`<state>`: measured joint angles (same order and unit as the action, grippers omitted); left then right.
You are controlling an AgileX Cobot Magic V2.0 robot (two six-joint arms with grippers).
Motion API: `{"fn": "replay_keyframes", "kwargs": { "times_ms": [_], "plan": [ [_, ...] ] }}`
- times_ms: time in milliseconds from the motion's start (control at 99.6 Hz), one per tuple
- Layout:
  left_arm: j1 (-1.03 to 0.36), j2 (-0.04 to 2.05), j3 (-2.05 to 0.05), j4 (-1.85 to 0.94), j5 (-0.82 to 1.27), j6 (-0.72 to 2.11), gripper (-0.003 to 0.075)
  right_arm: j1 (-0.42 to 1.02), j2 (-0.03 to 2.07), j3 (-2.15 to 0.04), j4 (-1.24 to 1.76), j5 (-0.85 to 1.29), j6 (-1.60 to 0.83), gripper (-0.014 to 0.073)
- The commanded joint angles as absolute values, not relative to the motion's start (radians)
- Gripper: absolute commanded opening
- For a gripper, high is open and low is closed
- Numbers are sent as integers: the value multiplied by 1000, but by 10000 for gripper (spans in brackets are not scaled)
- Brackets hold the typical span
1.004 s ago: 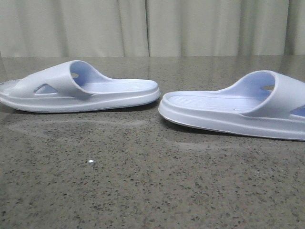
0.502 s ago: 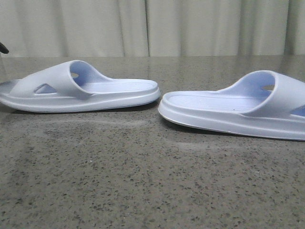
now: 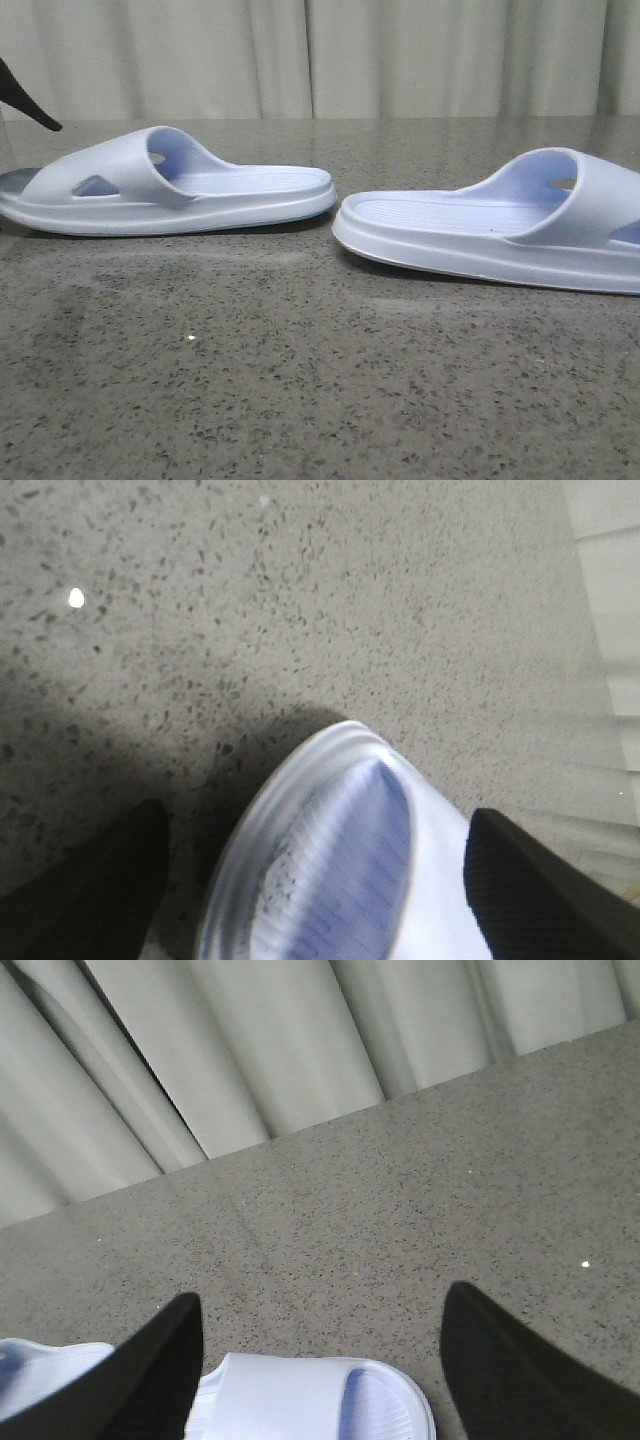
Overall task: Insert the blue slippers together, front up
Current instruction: 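Lower the left gripper and pinch the heel of the nearer slipper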
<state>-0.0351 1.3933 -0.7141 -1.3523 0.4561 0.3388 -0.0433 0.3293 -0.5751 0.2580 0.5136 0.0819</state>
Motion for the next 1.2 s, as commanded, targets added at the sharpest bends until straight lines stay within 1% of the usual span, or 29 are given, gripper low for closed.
{"fn": "replay_keyframes", "kwargs": {
  "times_ms": [0, 50, 120, 341, 432, 662, 733, 823, 903, 1074, 1194],
  "plan": [
    [-42, 1390, -737, -1390, 475, 346, 547, -49, 349, -607, 269, 429, 73, 435],
    [-42, 1395, -737, -1393, 481, 346, 538, -49, 349, -607, 269, 425, 73, 435],
    [-42, 1398, -737, -1393, 503, 346, 505, -49, 349, -607, 269, 424, 73, 435],
    [-42, 1398, -737, -1393, 570, 346, 337, -49, 349, -607, 269, 416, 73, 435],
    [-42, 1398, -737, -1394, 584, 346, 284, -49, 349, -607, 269, 410, 73, 435],
    [-42, 1398, -737, -1394, 581, 346, 223, -49, 349, -607, 269, 406, 73, 435],
    [-42, 1398, -737, -1390, 568, 346, 193, -49, 349, -607, 269, 406, 73, 435],
    [-42, 1398, -737, -1380, 545, 374, 118, -49, 349, -607, 269, 406, 73, 435],
    [-42, 1398, -737, -1380, 543, 399, 14, -49, 349, -607, 269, 406, 73, 435],
    [-42, 1398, -737, -1410, 547, 399, 20, -49, 349, -607, 269, 406, 73, 435],
    [-39, 1398, -737, -1481, 601, 451, 20, -49, 349, -607, 269, 406, 73, 435]
  ]
}}
